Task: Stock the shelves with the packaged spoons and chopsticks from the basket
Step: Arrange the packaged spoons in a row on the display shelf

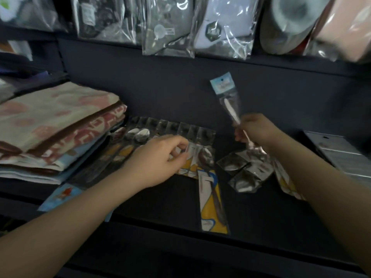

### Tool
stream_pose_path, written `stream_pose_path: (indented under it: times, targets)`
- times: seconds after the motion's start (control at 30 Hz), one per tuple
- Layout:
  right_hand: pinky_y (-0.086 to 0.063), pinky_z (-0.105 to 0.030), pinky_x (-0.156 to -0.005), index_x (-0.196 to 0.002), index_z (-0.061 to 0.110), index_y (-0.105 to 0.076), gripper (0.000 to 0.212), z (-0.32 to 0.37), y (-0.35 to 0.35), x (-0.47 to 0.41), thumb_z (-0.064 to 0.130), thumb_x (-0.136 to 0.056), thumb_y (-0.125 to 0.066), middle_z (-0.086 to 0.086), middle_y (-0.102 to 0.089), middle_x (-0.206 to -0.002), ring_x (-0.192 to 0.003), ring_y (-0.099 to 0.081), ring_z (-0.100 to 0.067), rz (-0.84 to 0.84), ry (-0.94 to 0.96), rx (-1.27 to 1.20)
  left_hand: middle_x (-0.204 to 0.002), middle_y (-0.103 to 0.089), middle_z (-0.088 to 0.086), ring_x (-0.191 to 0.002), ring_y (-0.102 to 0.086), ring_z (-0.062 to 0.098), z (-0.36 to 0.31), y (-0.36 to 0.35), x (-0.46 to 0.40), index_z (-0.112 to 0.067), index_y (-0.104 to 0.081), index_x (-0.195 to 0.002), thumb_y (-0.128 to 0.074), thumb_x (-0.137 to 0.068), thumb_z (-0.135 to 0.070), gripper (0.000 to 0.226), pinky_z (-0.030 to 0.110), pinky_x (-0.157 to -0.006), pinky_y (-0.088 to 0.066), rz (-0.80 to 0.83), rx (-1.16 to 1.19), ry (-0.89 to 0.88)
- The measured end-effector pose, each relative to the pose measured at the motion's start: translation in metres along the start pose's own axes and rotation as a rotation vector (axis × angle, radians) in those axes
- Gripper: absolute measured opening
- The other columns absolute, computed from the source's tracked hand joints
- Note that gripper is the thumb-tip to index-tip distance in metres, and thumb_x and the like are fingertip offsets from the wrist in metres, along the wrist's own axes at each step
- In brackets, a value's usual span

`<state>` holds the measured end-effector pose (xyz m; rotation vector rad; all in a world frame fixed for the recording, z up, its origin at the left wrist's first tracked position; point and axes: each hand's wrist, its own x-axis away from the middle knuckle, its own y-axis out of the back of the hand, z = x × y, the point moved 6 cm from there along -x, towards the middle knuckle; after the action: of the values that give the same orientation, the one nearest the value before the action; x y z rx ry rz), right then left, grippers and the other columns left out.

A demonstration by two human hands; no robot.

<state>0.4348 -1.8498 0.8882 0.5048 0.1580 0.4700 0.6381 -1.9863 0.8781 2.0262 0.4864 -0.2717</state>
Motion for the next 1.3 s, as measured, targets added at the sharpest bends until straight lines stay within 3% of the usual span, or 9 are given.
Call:
stream_pose_path:
  times: [0.17,0.3,0.47,0.6,0.77,0.9,1.0,1.13,1.3]
  targets:
    - [-0.051,-0.017,-0.051,-0.085,0.008,-0.06,0.019,0.035,-0.013,0.049,0.0,-0.093,-0.045,-0.002,-0.065,-0.059,-0.049,-0.062,-0.009,0.361,0.099,-0.384,-0.111,-0.059,-0.013,-0.095,-0.056,-0.001,-0.019,-0.016,-0.017,-0.024,-0.053,-0.122,-0.049,-0.092,-0.031,0.031,0.003,-0.074,-0.041,0.018,0.182,0.049]
    - [-0.05,-0.019,-0.059,-0.09,0.008,-0.059,0.017,0.058,-0.026,0.071,-0.001,-0.093,-0.045,-0.002,-0.065,-0.068,-0.057,-0.06,-0.008,0.444,0.316,-0.321,-0.103,-0.063,-0.009,-0.084,-0.061,0.0,-0.022,-0.01,-0.014,-0.035,-0.053,-0.112,-0.04,-0.088,-0.049,0.03,0.019,-0.076,-0.05,-0.062,0.451,0.077]
    - [-0.055,-0.03,-0.067,-0.097,0.007,-0.068,0.022,0.075,-0.041,0.096,-0.002,-0.078,-0.063,-0.006,-0.073,-0.087,-0.077,-0.07,-0.021,-0.155,1.292,0.714,-0.065,-0.064,0.008,-0.046,-0.057,0.013,-0.001,0.03,-0.002,-0.017,-0.06,-0.099,-0.014,-0.09,-0.062,0.066,0.02,-0.041,-0.045,-0.094,1.22,0.318]
    - [-0.057,-0.032,-0.08,-0.094,0.011,-0.073,0.012,0.07,-0.073,0.116,0.009,-0.086,-0.064,-0.005,-0.074,-0.106,-0.096,-0.071,-0.022,-0.234,1.615,0.862,-0.073,-0.073,0.006,-0.058,-0.067,0.014,0.006,0.014,0.023,-0.013,-0.059,-0.099,-0.034,-0.088,-0.056,0.051,0.024,-0.052,-0.053,0.25,0.924,0.544]
    - [-0.055,-0.031,-0.081,-0.092,0.015,-0.074,0.016,0.077,-0.106,0.132,0.014,-0.091,-0.058,0.001,-0.075,-0.105,-0.1,-0.07,-0.018,-0.23,1.719,0.855,-0.066,-0.069,-0.001,-0.062,-0.062,0.01,0.019,0.007,0.041,-0.014,-0.065,-0.078,-0.057,-0.087,-0.02,0.014,0.022,-0.061,-0.049,0.28,0.856,0.446]
    - [-0.038,-0.038,-0.105,-0.122,0.016,-0.055,0.037,0.08,-0.115,0.12,0.003,-0.088,-0.056,-0.009,-0.059,-0.132,-0.128,-0.048,-0.026,-0.255,1.608,0.923,-0.05,-0.057,-0.005,-0.045,-0.05,0.004,0.026,0.017,0.052,-0.012,-0.06,-0.068,-0.059,-0.086,-0.011,0.018,0.014,-0.046,-0.042,0.216,0.807,0.381]
    - [-0.029,-0.036,-0.113,-0.138,0.016,-0.034,0.068,0.087,-0.105,0.089,-0.013,-0.078,-0.045,-0.015,-0.038,-0.146,-0.135,-0.035,-0.03,-0.142,1.111,0.619,-0.045,-0.056,-0.009,-0.042,-0.049,-0.001,0.034,0.022,0.06,-0.017,-0.058,-0.065,-0.061,-0.085,-0.015,0.021,0.013,-0.045,-0.039,0.176,0.634,0.341]
    - [-0.05,-0.025,-0.067,-0.118,0.009,-0.054,0.024,0.072,-0.123,0.069,0.01,-0.095,-0.047,-0.013,-0.062,-0.101,-0.074,-0.063,-0.015,0.378,0.212,-0.221,-0.045,-0.057,-0.009,-0.043,-0.049,0.0,0.046,0.025,0.071,-0.021,-0.057,-0.068,-0.063,-0.085,-0.019,0.018,0.016,-0.046,-0.038,0.183,0.486,0.3]
    - [-0.035,-0.019,-0.045,-0.084,0.011,-0.056,0.015,0.062,-0.153,0.05,0.009,-0.096,-0.047,-0.003,-0.056,-0.066,-0.052,-0.045,-0.011,0.367,0.105,-0.134,-0.081,-0.068,-0.007,-0.071,-0.064,0.008,0.063,0.037,0.073,-0.02,-0.06,-0.107,-0.064,-0.083,-0.021,0.024,0.019,-0.068,-0.047,0.128,0.298,0.278]
